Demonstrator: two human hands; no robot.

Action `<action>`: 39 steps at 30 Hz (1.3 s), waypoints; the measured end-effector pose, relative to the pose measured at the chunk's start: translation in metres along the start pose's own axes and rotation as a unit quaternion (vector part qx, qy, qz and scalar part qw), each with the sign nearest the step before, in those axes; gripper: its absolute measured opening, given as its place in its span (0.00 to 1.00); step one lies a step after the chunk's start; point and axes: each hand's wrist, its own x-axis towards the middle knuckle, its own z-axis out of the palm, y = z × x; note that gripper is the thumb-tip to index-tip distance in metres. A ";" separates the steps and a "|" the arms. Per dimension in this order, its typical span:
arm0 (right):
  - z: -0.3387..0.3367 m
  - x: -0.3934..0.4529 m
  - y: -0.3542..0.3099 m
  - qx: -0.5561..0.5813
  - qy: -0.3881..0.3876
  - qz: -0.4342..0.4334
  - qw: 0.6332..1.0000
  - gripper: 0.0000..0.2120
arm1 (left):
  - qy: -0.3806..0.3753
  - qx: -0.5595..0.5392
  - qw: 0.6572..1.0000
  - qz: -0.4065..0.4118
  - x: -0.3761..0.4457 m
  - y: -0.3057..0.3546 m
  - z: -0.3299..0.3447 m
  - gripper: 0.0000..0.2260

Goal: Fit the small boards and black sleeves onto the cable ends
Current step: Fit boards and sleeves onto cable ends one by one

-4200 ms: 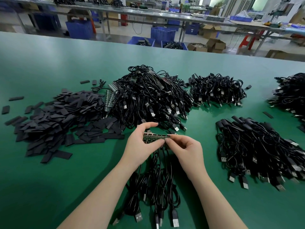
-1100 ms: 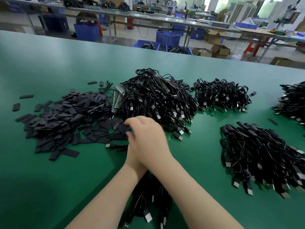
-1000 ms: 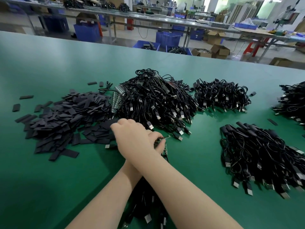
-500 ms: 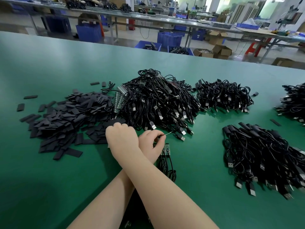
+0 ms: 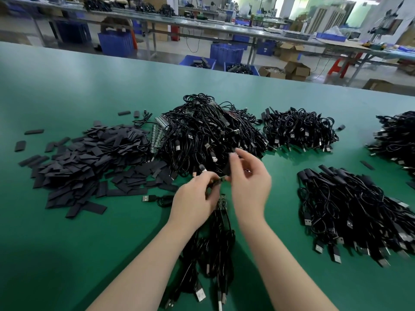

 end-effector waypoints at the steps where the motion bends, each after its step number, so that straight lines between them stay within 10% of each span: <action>1: -0.009 -0.001 0.004 0.005 0.008 0.026 1.000 0.05 | 0.003 -0.009 1.000 0.000 0.000 -0.002 0.001 0.07; 39: -0.038 -0.014 0.034 0.100 -0.128 0.119 0.980 0.09 | -0.007 -0.118 0.993 0.024 -0.002 -0.009 0.002 0.11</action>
